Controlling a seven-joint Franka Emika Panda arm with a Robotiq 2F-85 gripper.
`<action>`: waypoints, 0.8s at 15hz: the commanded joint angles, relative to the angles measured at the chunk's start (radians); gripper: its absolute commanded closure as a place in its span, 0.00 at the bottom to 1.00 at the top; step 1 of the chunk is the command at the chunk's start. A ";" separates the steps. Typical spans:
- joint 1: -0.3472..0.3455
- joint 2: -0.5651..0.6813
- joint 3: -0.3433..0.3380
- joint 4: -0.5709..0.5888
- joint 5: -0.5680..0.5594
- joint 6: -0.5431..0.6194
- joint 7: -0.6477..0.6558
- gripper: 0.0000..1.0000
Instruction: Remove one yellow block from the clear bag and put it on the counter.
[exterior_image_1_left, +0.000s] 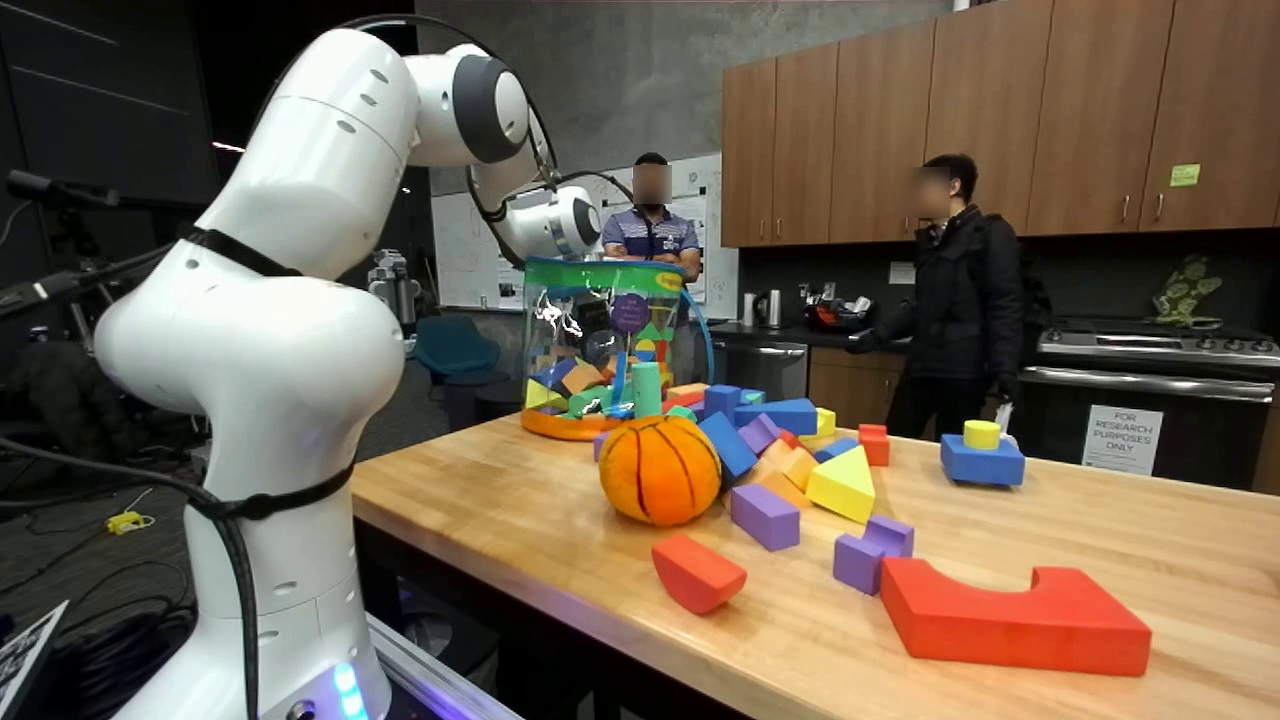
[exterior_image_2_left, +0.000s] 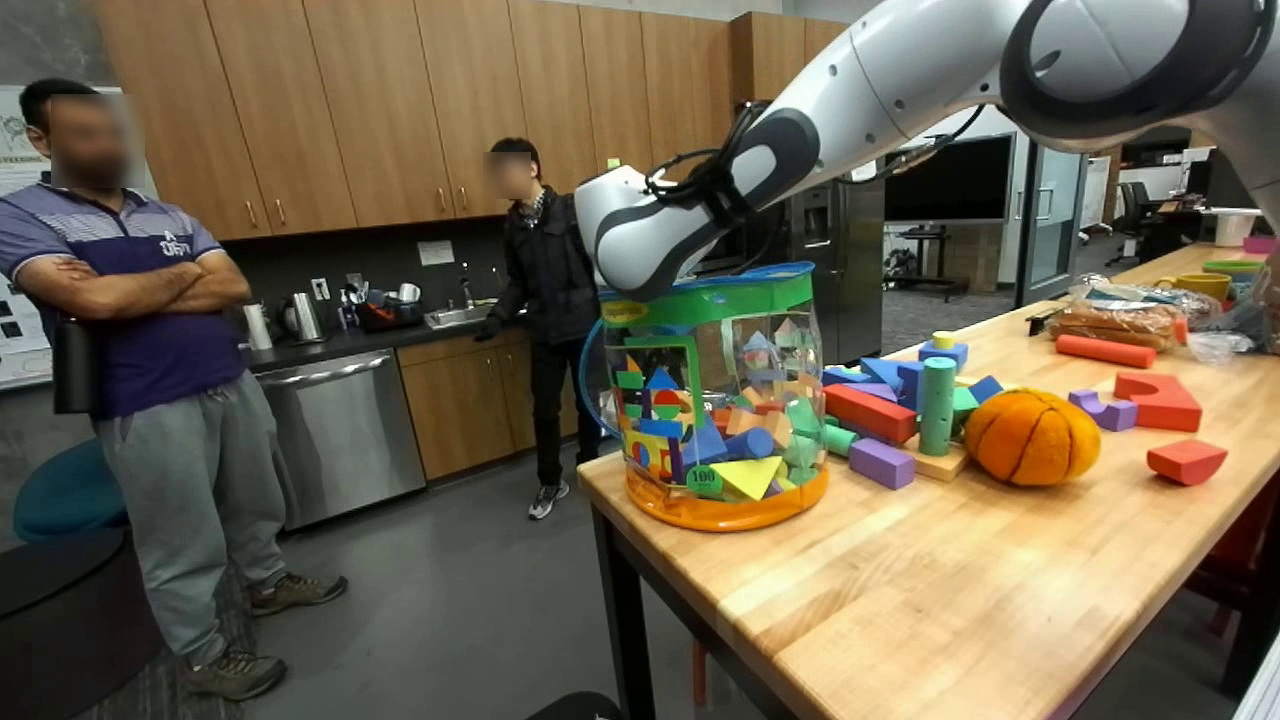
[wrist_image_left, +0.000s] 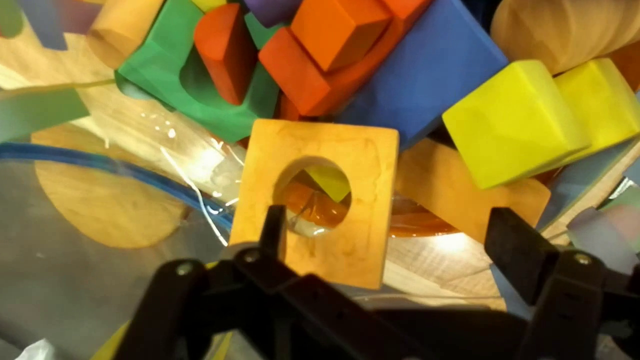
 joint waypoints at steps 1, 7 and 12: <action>0.007 0.038 -0.016 0.028 0.029 0.024 0.009 0.00; 0.002 0.050 -0.014 0.039 0.060 0.019 -0.011 0.00; 0.017 0.035 -0.025 0.035 0.050 -0.006 0.014 0.00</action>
